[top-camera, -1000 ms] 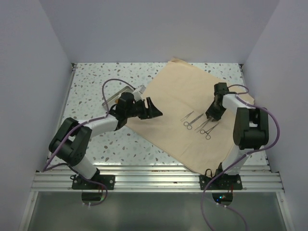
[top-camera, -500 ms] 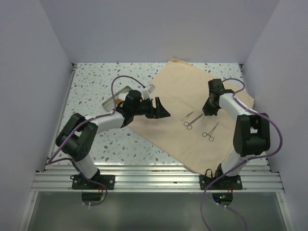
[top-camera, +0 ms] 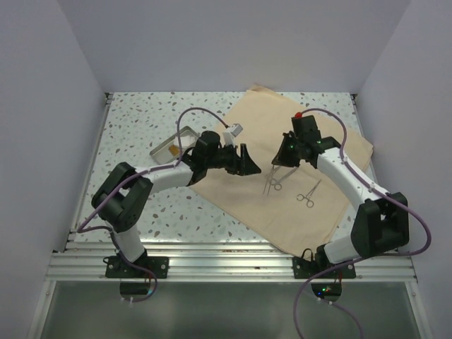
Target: Prepare the surgical pack
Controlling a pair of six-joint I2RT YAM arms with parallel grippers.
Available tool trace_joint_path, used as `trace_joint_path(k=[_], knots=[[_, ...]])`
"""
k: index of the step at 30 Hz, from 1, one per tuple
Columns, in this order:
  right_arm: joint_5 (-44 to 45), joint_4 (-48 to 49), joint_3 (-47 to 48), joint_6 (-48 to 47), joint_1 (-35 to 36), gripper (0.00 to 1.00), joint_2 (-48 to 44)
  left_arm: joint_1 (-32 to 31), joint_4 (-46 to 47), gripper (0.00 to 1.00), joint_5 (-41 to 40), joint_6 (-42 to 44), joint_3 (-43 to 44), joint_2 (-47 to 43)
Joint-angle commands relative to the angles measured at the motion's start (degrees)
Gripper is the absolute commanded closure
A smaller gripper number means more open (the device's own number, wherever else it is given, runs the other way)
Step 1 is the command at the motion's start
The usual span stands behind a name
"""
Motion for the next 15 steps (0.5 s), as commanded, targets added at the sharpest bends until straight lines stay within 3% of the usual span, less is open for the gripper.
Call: trace_joint_path(k=[1, 8, 15], knots=[[-7.15, 3.72, -0.63, -1.67, 0.28, 1.00, -3.21, -0.08, 1.82, 0.31, 0.91, 0.37, 2.32, 0.92], [-8.92, 4.95, -0.81, -1.32, 2.65, 1.00, -4.00, -1.49, 4.97, 0.34, 3.89, -3.22, 4.08, 3.64], [-9.80, 6.09, -0.90, -1.15, 3.35, 1.00, -3.83, -1.92, 6.56, 0.45, 4.60, -4.64, 4.25, 5.22]])
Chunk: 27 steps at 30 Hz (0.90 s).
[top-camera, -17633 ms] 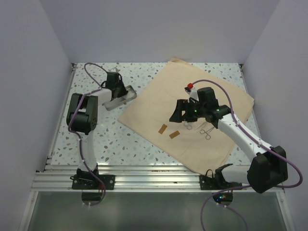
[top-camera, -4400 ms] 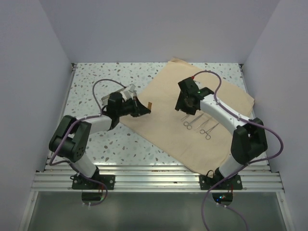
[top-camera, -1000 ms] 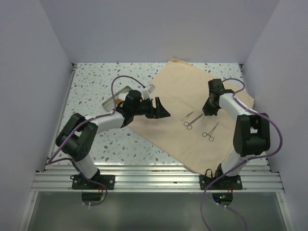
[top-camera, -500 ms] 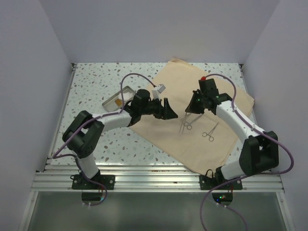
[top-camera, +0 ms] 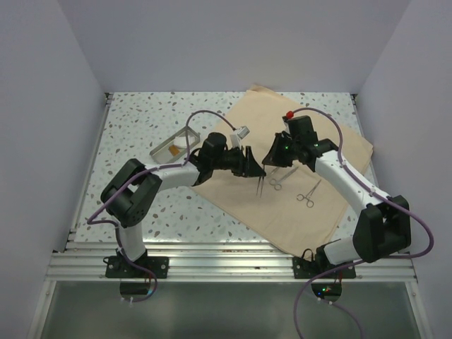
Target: Prepare the surgical pack
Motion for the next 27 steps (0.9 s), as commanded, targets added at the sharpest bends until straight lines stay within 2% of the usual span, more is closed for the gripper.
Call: trace_joint_path(k=[1, 5, 6, 11, 12, 13, 15, 16, 17, 18, 19, 20, 21, 22, 23, 24, 26, 27], knots=[[-2.37, 2.62, -0.09, -0.80, 0.31, 1.00, -1.38, -0.35, 3.77, 0.47, 1.41, -1.05, 2.20, 0.68], [-2.45, 2.80, -0.26, -0.80, 0.58, 1.00, -1.38, -0.35, 1.58, 0.60, 1.23, -0.44, 2.73, 1.12], [-2.46, 2.88, -0.35, -0.71, 0.49, 1.00, -1.38, -0.35, 0.52, 0.69, 1.06, 0.09, 3.08, 1.21], [-1.23, 2.71, 0.17, -0.97, 0.49, 1.00, -0.77, -0.26, -10.78, 0.82, -2.54, 6.31, 6.41, 0.60], [-0.53, 1.84, 0.87, -0.97, 0.58, 0.97, -0.50, -0.18, -13.26, 0.86, -3.33, 7.81, 7.20, 0.51], [1.13, 0.70, 1.66, -1.15, 0.58, 0.84, -0.24, 0.09, -15.72, 0.89, -5.34, 11.04, 9.12, 0.33], [4.82, -3.24, 4.72, -2.81, 0.58, 0.73, 0.55, 1.31, -24.33, 0.95, -8.24, 14.84, 11.42, 0.42], [10.67, -5.09, 6.14, -3.69, 0.49, 0.57, 0.82, 1.75, -29.49, 0.96, -13.31, 19.12, 14.30, 0.33], [13.25, -8.33, 8.33, -5.26, 0.40, 0.51, 0.64, 2.28, -37.38, 0.97, -16.75, 21.60, 15.98, 0.24], [15.89, -9.32, 8.87, -6.06, 0.49, 0.48, 0.21, 3.33, -41.37, 0.98, -20.70, 23.71, 17.83, 0.33], [18.18, -9.68, 8.88, -6.77, 0.40, 0.45, -0.49, 3.86, -45.06, 0.98, -29.18, 27.74, 21.85, 0.50], [20.29, -9.16, 7.75, -7.56, 0.32, 0.45, -2.68, 4.39, -51.10, 0.98, -32.66, 29.86, 23.63, 0.59], [21.09, -8.72, 6.86, -7.65, 0.31, 0.44, -3.74, 5.61, -52.91, 0.98, -35.39, 31.80, 26.43, 0.51], [21.45, -8.19, 5.81, -7.83, 0.40, 0.44, -4.80, 6.06, -54.75, 0.98, -43.51, 35.56, 28.02, 0.51], [21.19, -7.06, 3.54, -7.83, 0.40, 0.44, -6.89, 6.76, -58.08, 0.98, -47.77, 37.08, 29.52, 1.11], [20.58, -6.26, 2.30, -7.74, 0.32, 0.44, -7.70, 7.20, -58.80, 0.97, -54.34, 40.57, 31.36, 1.21], [17.95, -4.59, -1.03, -7.30, 0.40, 0.44, -9.02, 7.82, -59.52, 0.97, -60.70, 45.50, 32.34, 2.26], [17.41, -4.06, -2.10, -7.13, 0.40, 0.44, -9.20, 7.82, -59.08, 0.97, -66.56, 50.49, 32.43, 2.79]])
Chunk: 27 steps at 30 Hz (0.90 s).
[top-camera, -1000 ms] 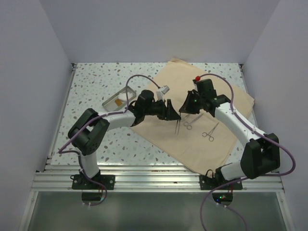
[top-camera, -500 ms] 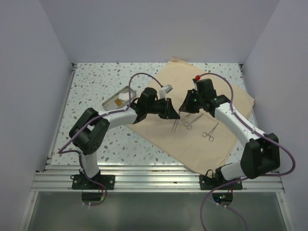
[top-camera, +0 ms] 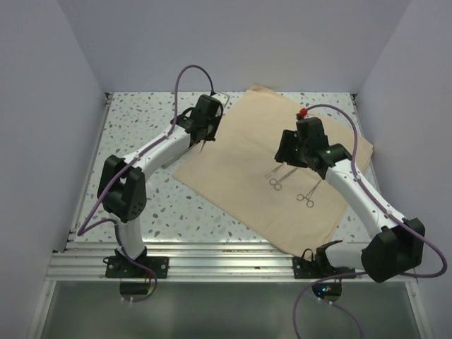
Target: Prepare the surgical pack
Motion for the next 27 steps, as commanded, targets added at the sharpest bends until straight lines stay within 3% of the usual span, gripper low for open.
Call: trace_joint_path(k=[1, 9, 16, 27], knots=[[-0.62, 1.82, -4.05, -0.83, 0.08, 0.44, -1.81, 0.54, -7.25, 0.98, -23.07, 16.74, 2.97, 3.24], [-5.28, 3.67, -9.33, -1.09, 0.16, 0.44, -2.08, 4.94, 1.60, 1.00, -29.32, 30.54, 1.84, 12.74], [-5.82, 4.64, -10.65, -1.36, 0.25, 0.44, 0.56, 7.22, 6.46, 1.00, -29.24, 34.24, 2.09, 14.24], [-4.67, 5.16, -9.07, -0.74, 0.25, 0.44, 2.76, 9.07, 2.16, 0.95, -19.85, 31.70, 2.36, 14.86]])
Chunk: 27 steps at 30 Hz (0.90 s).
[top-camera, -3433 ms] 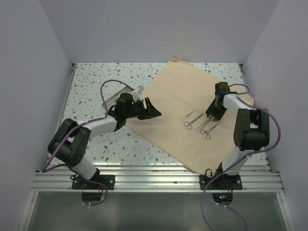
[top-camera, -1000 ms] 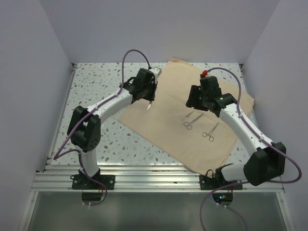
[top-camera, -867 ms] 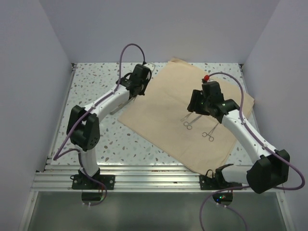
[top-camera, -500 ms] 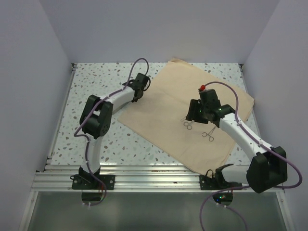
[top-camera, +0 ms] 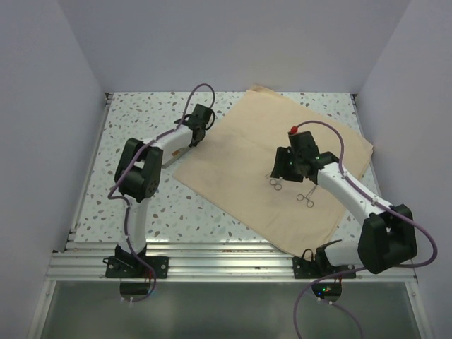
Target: Prepare the surgical pack
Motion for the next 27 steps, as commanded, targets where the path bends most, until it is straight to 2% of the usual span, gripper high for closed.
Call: trace_joint_path(k=[1, 2, 3, 7, 10, 16, 20, 21, 22, 27], knots=[[0.14, 1.95, 1.44, -0.24, 0.14, 0.43, 0.68, 1.42, -0.54, 0.93, 3.63, -0.65, 0.81, -0.88], [0.05, 2.04, 1.53, -0.06, 0.23, 0.43, 1.03, 1.33, -0.45, 0.91, 3.64, -0.65, 0.89, -0.79], [0.14, 2.04, 1.62, 0.37, 0.14, 0.44, 1.90, 1.51, -0.97, 0.83, 4.16, -0.91, 0.98, -0.70], [-0.30, 2.92, 2.41, 1.78, 0.14, 0.43, 4.11, 2.21, -1.77, 0.66, 4.78, -2.31, 1.24, -0.53], [-0.39, 2.39, 3.64, 2.66, 0.14, 0.44, 6.21, 2.74, -1.94, 0.57, 5.74, -3.98, 1.16, -1.05], [7.58, 0.29, 6.53, 6.96, -0.12, 0.48, 11.83, 2.65, -3.17, 0.51, 8.47, -12.76, 2.03, -8.42], [13.21, -2.09, 9.35, 11.62, -0.30, 0.52, 16.31, 2.56, -7.57, 0.46, 9.95, -27.75, 3.71, -14.05], [14.02, -2.35, 10.66, 12.93, -0.47, 0.52, 17.02, 2.39, -6.79, 0.40, 13.79, -29.46, 2.66, -17.63], [14.55, -2.53, 11.45, 13.56, -0.56, 0.52, 17.90, 2.39, -5.04, 0.39, 15.74, -31.22, -1.70, -19.84], [17.97, -4.11, 19.78, 16.37, -1.35, 0.52, 25.00, 2.30, 9.02, 0.36, 31.81, -40.89, -16.67, -34.16]])
